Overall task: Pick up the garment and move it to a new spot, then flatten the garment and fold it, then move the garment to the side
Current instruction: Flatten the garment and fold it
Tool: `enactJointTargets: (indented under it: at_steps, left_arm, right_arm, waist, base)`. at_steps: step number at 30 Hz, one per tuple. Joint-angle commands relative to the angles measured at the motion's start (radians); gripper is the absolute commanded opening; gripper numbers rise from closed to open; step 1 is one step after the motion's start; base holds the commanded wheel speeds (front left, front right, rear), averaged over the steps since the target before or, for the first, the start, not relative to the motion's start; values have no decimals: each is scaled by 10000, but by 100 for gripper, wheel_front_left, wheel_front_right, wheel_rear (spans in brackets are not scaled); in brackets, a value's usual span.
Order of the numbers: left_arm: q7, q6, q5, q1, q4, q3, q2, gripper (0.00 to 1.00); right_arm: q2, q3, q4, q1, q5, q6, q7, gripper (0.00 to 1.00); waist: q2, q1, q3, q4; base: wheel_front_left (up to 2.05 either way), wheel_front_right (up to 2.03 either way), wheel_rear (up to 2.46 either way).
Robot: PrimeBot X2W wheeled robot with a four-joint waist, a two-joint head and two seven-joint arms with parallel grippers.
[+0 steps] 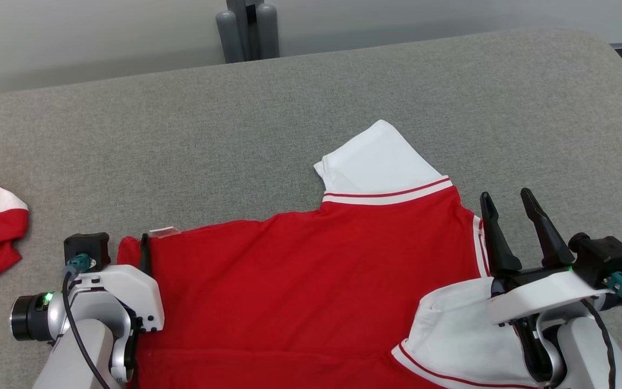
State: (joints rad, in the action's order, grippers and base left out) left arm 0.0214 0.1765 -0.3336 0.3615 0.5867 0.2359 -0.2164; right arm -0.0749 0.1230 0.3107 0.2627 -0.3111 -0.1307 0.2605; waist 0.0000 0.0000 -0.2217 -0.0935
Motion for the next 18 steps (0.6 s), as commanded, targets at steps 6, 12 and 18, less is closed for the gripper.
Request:
enactJointTargets:
  at_steps: [6,12,18]
  left_arm:
    - [72,-81,-142,276,248,40,-55,83]
    - [97,-160,-229,396,365,95,-19,0]
    - [-238,-91,-302,444,203,74,65,0]
  right_arm:
    - [-36,-12,97,163,-69,-3,64,100]
    - [-39,-51,128,200,-70,-3,58,100]
    - [-143,-113,260,299,-86,-3,59,100]
  waist:
    - [0,0,-112,39]
    - [0,0,-152,89]
    - [0,0,-135,256]
  base:
    - [0,0,0]
    - [0,0,0]
    - [0,0,0]
